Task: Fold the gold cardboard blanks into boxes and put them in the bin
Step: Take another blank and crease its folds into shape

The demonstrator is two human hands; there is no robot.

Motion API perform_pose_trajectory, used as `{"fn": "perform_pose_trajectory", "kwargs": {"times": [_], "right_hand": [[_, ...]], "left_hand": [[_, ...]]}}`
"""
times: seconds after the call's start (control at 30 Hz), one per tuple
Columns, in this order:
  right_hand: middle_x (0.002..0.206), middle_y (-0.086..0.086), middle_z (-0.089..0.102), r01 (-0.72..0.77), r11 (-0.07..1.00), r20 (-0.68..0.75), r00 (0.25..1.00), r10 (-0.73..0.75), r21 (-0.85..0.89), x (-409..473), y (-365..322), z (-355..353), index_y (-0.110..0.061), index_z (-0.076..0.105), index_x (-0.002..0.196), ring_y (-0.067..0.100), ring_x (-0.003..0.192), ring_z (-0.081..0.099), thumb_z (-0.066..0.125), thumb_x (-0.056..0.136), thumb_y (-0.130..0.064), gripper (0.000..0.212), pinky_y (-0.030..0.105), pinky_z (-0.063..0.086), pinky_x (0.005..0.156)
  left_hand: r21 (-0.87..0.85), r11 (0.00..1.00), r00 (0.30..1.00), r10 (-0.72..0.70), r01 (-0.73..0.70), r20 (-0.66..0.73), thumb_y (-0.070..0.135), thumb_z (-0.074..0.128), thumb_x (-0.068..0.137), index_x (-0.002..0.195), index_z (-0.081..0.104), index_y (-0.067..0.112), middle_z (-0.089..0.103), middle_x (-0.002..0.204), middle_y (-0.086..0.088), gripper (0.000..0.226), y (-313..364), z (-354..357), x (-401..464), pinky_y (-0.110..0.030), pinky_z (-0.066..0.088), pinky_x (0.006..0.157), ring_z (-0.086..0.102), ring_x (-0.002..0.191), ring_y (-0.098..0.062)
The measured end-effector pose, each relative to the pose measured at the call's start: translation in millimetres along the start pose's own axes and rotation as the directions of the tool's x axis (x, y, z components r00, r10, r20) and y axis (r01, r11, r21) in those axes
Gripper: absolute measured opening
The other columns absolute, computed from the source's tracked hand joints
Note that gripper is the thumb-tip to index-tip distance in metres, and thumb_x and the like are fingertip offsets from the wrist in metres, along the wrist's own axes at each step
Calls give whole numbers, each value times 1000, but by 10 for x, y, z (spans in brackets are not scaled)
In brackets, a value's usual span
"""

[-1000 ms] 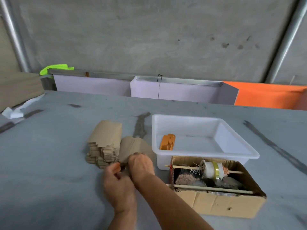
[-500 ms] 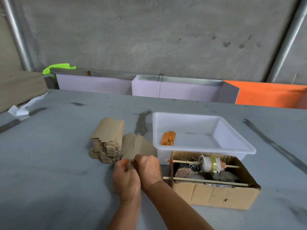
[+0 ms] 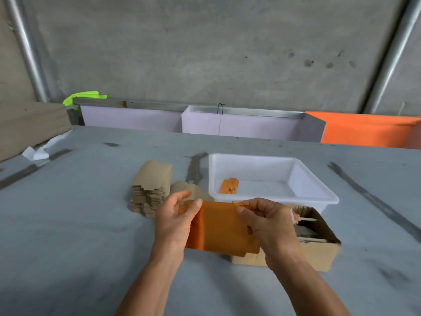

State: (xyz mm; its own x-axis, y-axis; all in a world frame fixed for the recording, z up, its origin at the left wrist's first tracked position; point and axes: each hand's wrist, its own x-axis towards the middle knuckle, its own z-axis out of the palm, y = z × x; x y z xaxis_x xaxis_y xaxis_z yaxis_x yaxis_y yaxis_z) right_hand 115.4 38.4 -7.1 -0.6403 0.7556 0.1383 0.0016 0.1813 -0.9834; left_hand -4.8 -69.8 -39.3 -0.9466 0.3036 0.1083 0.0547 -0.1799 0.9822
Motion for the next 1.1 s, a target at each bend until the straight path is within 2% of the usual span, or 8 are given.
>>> {"fn": "perform_pose_trajectory", "kwargs": {"times": [0.13, 0.37, 0.47, 0.53, 0.63, 0.7, 0.93, 1.1], "right_hand": [[70, -2, 71, -21, 998, 22, 1000, 23, -52, -208, 101, -359, -22, 73, 71, 17, 71, 64, 69, 83, -11, 17, 29, 51, 62], [70, -15, 70, 317, 908, 27, 946, -322, -273, -492, 202, -886, -22, 75, 70, -2, 66, 62, 75, 75, 0, 22, 6, 41, 57], [75, -17, 67, 555, 659, 162, 812, -560, -507, -674, 372, -1098, -19, 72, 70, 2, 76, 62, 78, 72, -1, 18, 15, 47, 66], [77, -14, 66, 631, 513, 307, 755, -579, -582, -829, 546, -1184, -16, 70, 69, 9, 76, 61, 72, 74, -10, 9, 27, 50, 62], [75, -9, 64, 648, 452, 433, 754, -494, -613, -1014, 745, -1272, -18, 69, 68, 16, 70, 60, 68, 77, -15, 9, 28, 51, 57], [74, -8, 64, 636, 450, 460, 768, -446, -627, -1091, 790, -1274, -18, 69, 67, 18, 67, 61, 69, 75, -15, 8, 25, 51, 56], [74, -3, 60, 426, 605, 331, 904, -269, -672, -1153, 791, -1278, -13, 70, 68, 17, 76, 54, 75, 77, -13, 11, 29, 44, 64], [82, -6, 55, 220, 629, 153, 975, -160, -746, -1062, 869, -1153, -13, 71, 79, 11, 86, 45, 65, 84, -24, 13, 10, 34, 66]], "left_hand": [[36, 999, 977, -2, -6, 213, -2, 70, 79, 77, 68, 12, 67, 57, 4, 14, 63, 50, -268, -11, 41, 43, 56, 47, -1], [272, 890, 873, 228, -367, 431, 5, 77, 72, 65, 70, 30, 68, 65, 8, 27, 59, 141, -642, -9, 43, 61, 61, 62, -1], [306, 558, 607, 499, -771, 619, 20, 72, 74, 66, 66, 22, 64, 70, 13, 11, -40, 71, -836, -20, 43, 71, 59, 72, -6], [239, 350, 401, 522, -906, 753, 21, 62, 81, 64, 64, 17, 61, 71, 9, 17, -175, 20, -980, -27, 42, 72, 56, 72, -13], [221, 205, 292, 446, -953, 846, 16, 57, 84, 61, 63, 17, 56, 65, 5, 24, -372, -39, -1145, -29, 43, 66, 52, 66, -16], [247, 224, 322, 418, -943, 849, 17, 64, 80, 62, 66, 19, 56, 65, 5, 18, -446, -55, -1205, -27, 43, 65, 49, 66, -13], [519, 597, 712, 129, -612, 690, 18, 82, 69, 68, 75, 20, 59, 76, 15, 7, -470, -30, -1227, -31, 42, 79, 53, 81, -5], [638, 608, 819, 36, -474, 573, 22, 78, 75, 66, 72, 23, 51, 92, 24, 10, -457, 62, -1265, -31, 34, 94, 47, 99, -7]]}}
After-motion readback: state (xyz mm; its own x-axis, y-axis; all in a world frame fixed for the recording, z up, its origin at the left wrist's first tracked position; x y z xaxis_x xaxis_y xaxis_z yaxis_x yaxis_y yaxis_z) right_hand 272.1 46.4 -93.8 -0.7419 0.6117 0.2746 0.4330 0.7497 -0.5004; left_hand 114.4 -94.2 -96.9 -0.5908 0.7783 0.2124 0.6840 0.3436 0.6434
